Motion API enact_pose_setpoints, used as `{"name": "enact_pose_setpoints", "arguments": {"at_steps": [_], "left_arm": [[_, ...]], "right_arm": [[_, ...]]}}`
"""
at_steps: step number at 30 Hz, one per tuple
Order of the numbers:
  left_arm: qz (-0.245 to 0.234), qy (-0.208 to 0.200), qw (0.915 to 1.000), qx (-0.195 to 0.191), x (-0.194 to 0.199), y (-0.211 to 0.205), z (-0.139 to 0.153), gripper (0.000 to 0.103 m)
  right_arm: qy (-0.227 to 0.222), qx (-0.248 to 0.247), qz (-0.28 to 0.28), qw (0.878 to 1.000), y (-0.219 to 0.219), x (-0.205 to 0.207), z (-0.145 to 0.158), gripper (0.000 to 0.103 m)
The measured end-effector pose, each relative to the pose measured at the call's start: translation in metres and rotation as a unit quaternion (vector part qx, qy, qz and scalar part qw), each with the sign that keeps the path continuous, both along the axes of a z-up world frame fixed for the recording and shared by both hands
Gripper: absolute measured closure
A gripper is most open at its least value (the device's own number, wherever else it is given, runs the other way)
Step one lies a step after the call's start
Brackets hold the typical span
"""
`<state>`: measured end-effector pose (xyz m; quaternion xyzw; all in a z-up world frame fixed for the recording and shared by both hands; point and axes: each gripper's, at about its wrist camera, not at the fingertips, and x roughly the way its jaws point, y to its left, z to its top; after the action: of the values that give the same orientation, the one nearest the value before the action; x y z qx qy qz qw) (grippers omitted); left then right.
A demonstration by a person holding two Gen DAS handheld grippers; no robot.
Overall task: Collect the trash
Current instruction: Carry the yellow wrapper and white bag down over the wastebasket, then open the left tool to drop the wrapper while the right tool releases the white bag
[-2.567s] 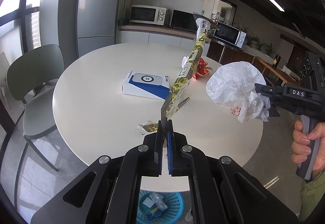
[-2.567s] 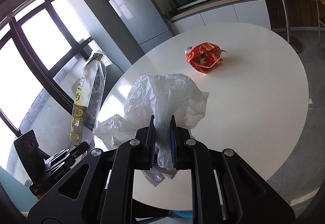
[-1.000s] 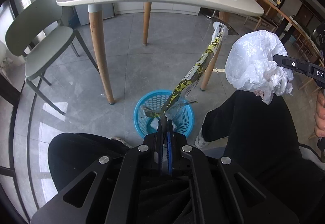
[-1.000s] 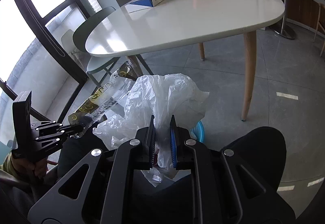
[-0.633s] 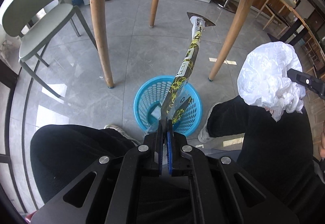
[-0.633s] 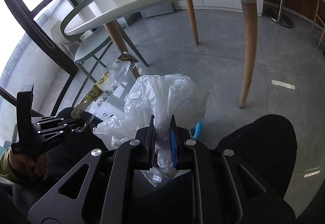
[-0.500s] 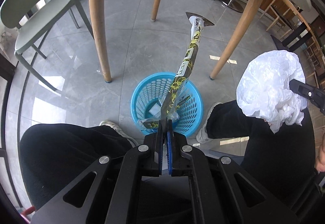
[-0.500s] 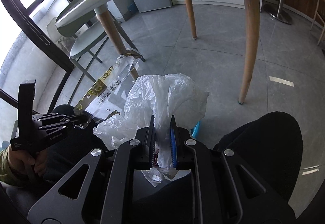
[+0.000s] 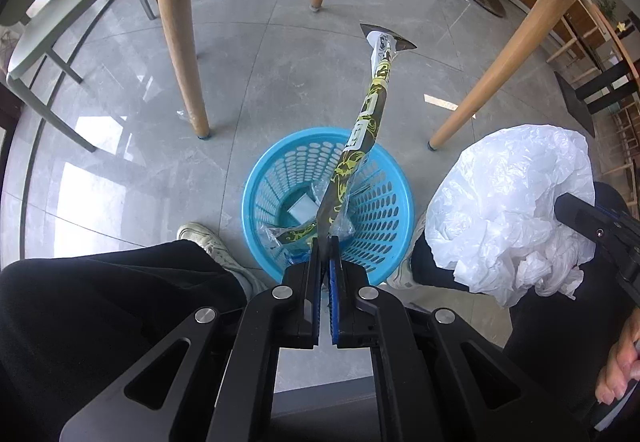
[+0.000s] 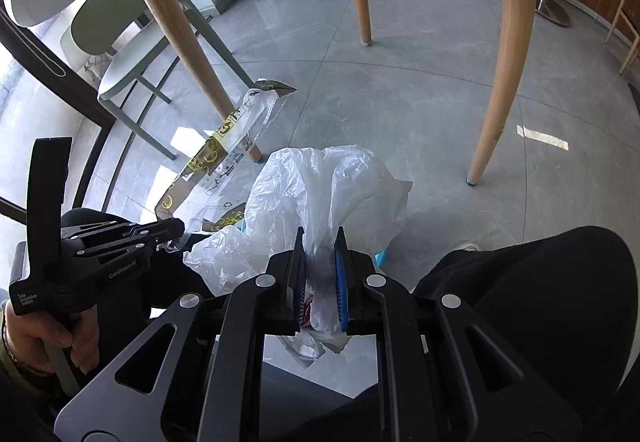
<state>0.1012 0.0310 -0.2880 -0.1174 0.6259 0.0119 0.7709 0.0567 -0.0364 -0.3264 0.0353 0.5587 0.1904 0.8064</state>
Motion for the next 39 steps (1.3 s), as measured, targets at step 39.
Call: {"name": "enact_pose_setpoints", "arguments": {"at_steps": [39], "left_arm": [[-0.016,0.198,0.98,0.011,0.047,-0.004,-0.138,0.091]], "right_arm": [[0.172,-0.047,-0.009,0.984,0.046,0.083,-0.165,0.073]]}}
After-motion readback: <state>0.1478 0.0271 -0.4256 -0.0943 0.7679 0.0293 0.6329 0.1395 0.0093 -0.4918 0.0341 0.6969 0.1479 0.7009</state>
